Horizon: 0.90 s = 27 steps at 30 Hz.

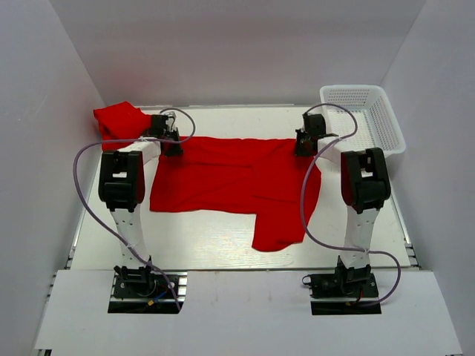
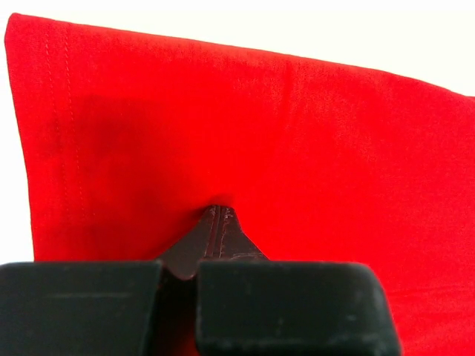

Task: Fold and stack the t-shirts
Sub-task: Fold the flattened tshirt in 1/3 of the way

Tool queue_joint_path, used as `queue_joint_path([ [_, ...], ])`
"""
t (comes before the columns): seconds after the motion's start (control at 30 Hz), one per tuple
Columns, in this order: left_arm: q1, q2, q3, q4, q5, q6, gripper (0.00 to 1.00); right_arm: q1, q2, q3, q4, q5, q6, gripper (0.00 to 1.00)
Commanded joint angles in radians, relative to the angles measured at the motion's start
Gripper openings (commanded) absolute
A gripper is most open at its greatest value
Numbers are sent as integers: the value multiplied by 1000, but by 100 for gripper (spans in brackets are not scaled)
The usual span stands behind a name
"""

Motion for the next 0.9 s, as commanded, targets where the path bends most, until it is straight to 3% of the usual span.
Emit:
queue_joint_path([
  [0.0,-11,70,121,-92,-23,13,0,-14,79,140,-53,-42,-8,0],
  [0.27,-11,300,421,-184,19,24,0,-40,332,589,-190,-56,-51,0],
  [0.47,-11,384,557,-175,28,13,0,-71,398,682,-151,-113,-38,0],
  [0.67,-11,369,597,-137,91,2,0,-74,377,736,-125,-166,-66,0],
  [0.8,-11,224,507,-78,111,12,22,-74,213,688,-89,-200,-103,0],
  [0.87,-11,141,441,-51,123,22,43,-68,116,656,-66,-211,-115,0],
])
